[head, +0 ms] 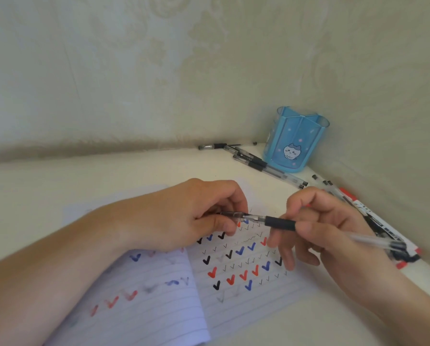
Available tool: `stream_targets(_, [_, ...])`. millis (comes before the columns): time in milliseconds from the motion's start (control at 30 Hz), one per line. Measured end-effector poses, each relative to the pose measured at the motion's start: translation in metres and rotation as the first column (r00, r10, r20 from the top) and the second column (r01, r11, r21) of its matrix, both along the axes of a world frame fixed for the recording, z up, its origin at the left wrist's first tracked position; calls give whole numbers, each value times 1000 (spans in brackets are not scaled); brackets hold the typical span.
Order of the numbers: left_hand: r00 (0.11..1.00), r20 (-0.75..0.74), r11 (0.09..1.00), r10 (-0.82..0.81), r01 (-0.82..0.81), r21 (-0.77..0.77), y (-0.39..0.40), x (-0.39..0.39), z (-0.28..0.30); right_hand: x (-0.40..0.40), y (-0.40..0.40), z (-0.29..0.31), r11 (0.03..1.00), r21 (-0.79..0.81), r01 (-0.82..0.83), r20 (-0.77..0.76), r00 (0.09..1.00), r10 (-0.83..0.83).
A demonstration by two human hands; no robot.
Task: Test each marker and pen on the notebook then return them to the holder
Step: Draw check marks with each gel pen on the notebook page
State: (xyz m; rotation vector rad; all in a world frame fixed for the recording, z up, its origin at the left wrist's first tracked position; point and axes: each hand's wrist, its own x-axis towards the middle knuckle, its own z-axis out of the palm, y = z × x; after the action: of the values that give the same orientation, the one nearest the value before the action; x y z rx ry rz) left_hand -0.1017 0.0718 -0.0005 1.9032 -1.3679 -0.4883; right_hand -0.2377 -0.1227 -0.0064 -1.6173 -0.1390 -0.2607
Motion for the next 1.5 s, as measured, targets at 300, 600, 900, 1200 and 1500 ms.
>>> stream_targets(300, [1000,29,999,-9,10,-40,1,-1,3,-1,-1,5,998,12,57,30,998,-57])
stream_targets(600, [999,-28,996,-20,18,-83,-2,-1,0,0,1,4,998,-15,54,41,998,-54])
stream_targets(900, [998,-37,994,-56,52,-100,-4,-11,-4,-3,8,-3,996,-12,92,50,995,-92])
stream_targets(1200, [986,-114,983,119,-133,-124,-5,-2,-2,-6,6,3,973,-184,141,232,968,-96])
stream_targets(1500, [894,193,893,405,-342,-291,-4,11,-3,-30,-83,46,937,-292,189,202,970,-133])
